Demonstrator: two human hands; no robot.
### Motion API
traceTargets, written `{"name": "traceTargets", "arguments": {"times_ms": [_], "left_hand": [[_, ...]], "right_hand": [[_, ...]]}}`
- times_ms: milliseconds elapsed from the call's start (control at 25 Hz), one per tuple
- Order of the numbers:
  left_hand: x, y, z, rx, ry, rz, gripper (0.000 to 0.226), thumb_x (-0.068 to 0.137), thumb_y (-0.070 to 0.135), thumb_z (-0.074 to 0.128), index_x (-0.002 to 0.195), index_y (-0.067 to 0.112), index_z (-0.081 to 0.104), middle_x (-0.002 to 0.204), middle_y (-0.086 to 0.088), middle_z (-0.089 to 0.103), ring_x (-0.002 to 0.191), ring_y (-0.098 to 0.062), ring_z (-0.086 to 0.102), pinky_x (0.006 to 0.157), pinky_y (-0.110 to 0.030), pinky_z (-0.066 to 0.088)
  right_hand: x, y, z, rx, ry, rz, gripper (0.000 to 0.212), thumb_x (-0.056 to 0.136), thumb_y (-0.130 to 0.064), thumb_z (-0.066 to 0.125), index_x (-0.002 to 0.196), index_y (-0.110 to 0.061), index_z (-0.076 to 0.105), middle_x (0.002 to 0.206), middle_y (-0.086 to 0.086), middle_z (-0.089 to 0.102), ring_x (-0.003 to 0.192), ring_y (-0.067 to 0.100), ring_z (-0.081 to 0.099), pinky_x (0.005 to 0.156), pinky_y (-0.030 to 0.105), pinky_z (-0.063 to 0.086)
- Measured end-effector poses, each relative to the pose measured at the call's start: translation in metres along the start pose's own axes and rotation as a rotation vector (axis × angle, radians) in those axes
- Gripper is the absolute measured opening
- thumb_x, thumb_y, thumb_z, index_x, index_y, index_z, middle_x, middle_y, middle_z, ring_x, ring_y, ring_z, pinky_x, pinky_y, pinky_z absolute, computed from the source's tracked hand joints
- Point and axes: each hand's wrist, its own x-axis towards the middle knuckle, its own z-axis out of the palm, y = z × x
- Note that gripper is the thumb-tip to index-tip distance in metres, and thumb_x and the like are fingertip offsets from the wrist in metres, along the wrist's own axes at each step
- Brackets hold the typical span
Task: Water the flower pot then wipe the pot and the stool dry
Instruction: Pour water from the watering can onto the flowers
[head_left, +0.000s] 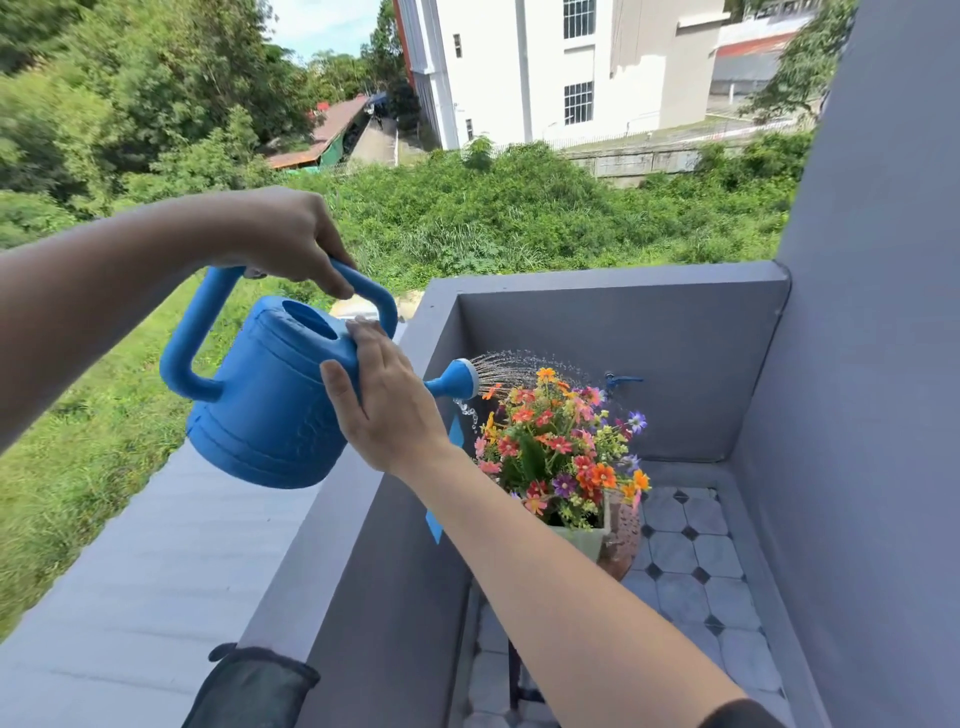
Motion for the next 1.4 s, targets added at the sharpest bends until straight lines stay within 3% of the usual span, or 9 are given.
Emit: {"name": "traceTargets", "arguments": {"times_ms": [200, 320, 680, 840, 1040, 1280, 1400], "left_hand": [[-0.001, -0.001, 0.009, -0.054, -0.102, 0.001, 0.015, 0.072, 0.036, 0.078, 0.084, 0.042, 0.072, 0.05, -0.001, 0.054, 0.043, -0.017, 0.041, 0.041, -0.025, 0.034], [-0.001, 0.003, 0.007, -0.081, -0.126, 0.011, 0.014, 0.073, 0.033, 0.077, 0.085, 0.039, 0.072, 0.049, 0.0, 0.052, 0.04, -0.015, 0.038, 0.038, -0.024, 0.031], [-0.003, 0.002, -0.003, -0.075, 0.017, -0.038, 0.018, 0.076, 0.029, 0.075, 0.094, 0.025, 0.075, 0.027, 0.006, 0.042, 0.033, -0.013, 0.034, 0.037, -0.022, 0.03], [-0.004, 0.003, -0.003, -0.068, -0.061, -0.039, 0.018, 0.074, 0.029, 0.077, 0.092, 0.028, 0.076, 0.041, 0.003, 0.049, 0.038, -0.014, 0.036, 0.035, -0.02, 0.029], [-0.006, 0.013, 0.0, -0.113, -0.168, -0.007, 0.011, 0.073, 0.027, 0.078, 0.081, 0.034, 0.075, 0.041, 0.004, 0.046, 0.036, -0.013, 0.033, 0.034, -0.019, 0.026], [-0.013, 0.017, -0.012, -0.136, -0.078, -0.002, 0.012, 0.075, 0.028, 0.077, 0.086, 0.033, 0.073, 0.05, -0.001, 0.05, 0.04, -0.015, 0.034, 0.032, -0.019, 0.027], [-0.016, 0.015, -0.014, -0.135, -0.059, -0.028, 0.017, 0.075, 0.028, 0.076, 0.092, 0.029, 0.074, 0.051, -0.003, 0.051, 0.035, -0.013, 0.033, 0.034, -0.02, 0.028]], "right_hand": [[-0.016, -0.002, 0.01, 0.027, 0.031, -0.058, 0.058, 0.099, -0.033, 0.039, 0.145, 0.0, 0.029, 0.153, 0.016, 0.033, 0.145, 0.026, 0.021, 0.118, 0.034, 0.015], [-0.019, -0.004, 0.01, 0.048, 0.06, -0.071, 0.058, 0.098, -0.033, 0.039, 0.145, -0.001, 0.028, 0.153, 0.015, 0.034, 0.145, 0.026, 0.022, 0.117, 0.036, 0.018], [-0.001, -0.006, 0.007, 0.05, 0.031, 0.019, 0.061, 0.1, -0.037, 0.035, 0.148, -0.003, 0.021, 0.157, 0.013, 0.026, 0.147, 0.022, 0.016, 0.118, 0.035, 0.014], [-0.008, -0.009, 0.012, 0.059, 0.037, 0.007, 0.062, 0.099, -0.038, 0.034, 0.149, -0.005, 0.02, 0.158, 0.012, 0.024, 0.148, 0.022, 0.014, 0.119, 0.035, 0.014], [-0.027, -0.014, 0.014, 0.119, 0.134, -0.024, 0.062, 0.096, -0.038, 0.035, 0.147, -0.003, 0.024, 0.155, 0.012, 0.031, 0.147, 0.021, 0.017, 0.117, 0.031, 0.015], [-0.022, -0.018, 0.006, 0.11, 0.156, 0.003, 0.061, 0.098, -0.037, 0.036, 0.148, -0.003, 0.023, 0.156, 0.011, 0.03, 0.146, 0.02, 0.017, 0.114, 0.023, 0.01], [-0.02, -0.021, 0.005, 0.119, 0.132, 0.029, 0.062, 0.098, -0.038, 0.035, 0.149, -0.005, 0.02, 0.157, 0.01, 0.026, 0.147, 0.02, 0.015, 0.115, 0.025, 0.009]]}}
